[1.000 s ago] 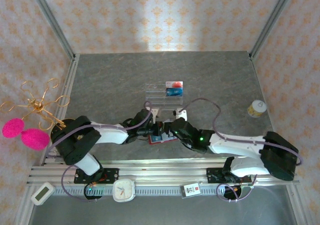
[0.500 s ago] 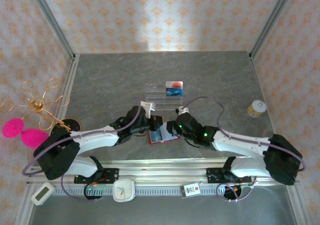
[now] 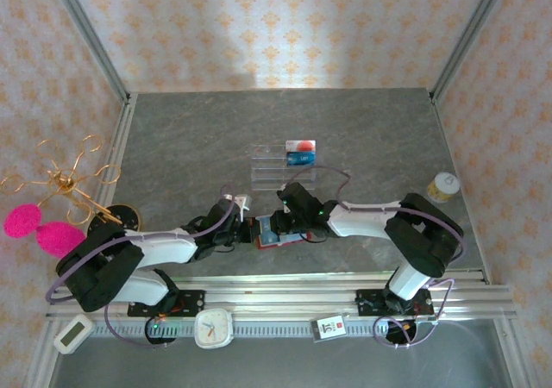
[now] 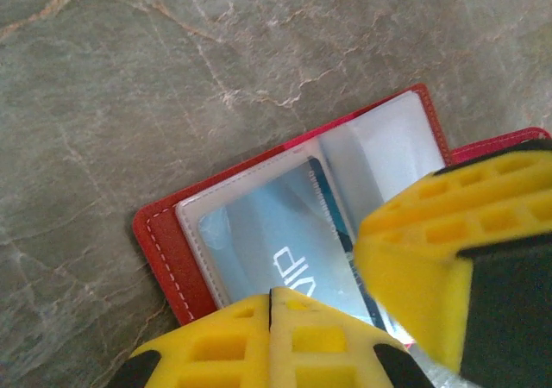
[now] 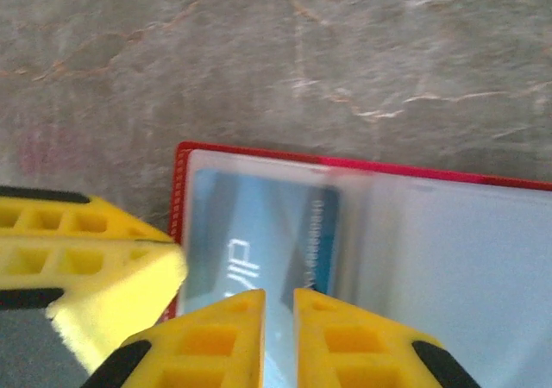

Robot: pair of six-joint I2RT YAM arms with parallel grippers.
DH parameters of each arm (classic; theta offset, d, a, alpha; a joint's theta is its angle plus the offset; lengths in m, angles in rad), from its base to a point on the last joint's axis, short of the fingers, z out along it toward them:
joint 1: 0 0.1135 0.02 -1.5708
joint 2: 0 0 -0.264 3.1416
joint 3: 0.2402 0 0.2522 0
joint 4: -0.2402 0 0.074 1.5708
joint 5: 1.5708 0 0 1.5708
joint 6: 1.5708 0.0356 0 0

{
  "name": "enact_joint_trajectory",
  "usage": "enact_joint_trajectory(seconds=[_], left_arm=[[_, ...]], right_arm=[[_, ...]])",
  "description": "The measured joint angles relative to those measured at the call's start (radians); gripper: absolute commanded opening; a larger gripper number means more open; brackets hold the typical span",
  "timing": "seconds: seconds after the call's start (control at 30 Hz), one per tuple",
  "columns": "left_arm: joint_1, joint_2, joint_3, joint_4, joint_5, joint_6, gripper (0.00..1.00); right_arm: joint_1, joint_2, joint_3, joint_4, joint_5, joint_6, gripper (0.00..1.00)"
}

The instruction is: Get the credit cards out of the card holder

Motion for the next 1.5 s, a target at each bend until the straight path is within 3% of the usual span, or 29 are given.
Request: enact_joint_trajectory(seconds=[0.37, 0.57, 1.3, 1.5], left_arm=[[0.000, 0.045, 0.015, 0.011, -0.007, 0.035, 0.00], [0.000, 0.057, 0.015, 0.032, -0.007, 0.041, 0.00], [0.010, 0.068, 0.021, 0.074, 0.030, 0.049, 0.00], [-0.039, 0.025, 0.060, 0.054, 0.030, 0.058, 0.00]], right_arm=[[-0.006, 0.026, 0.001, -0.015, 0.010, 0.022, 0.18], [-0.013, 0.030, 0.004, -0.021, 0.003, 0.026, 0.00], [-0.053, -0.116, -0.126, -0.007, 0.026, 0.082, 0.00], [-0.053, -0.116, -0.127, 0.001, 0.025, 0.080, 0.14]])
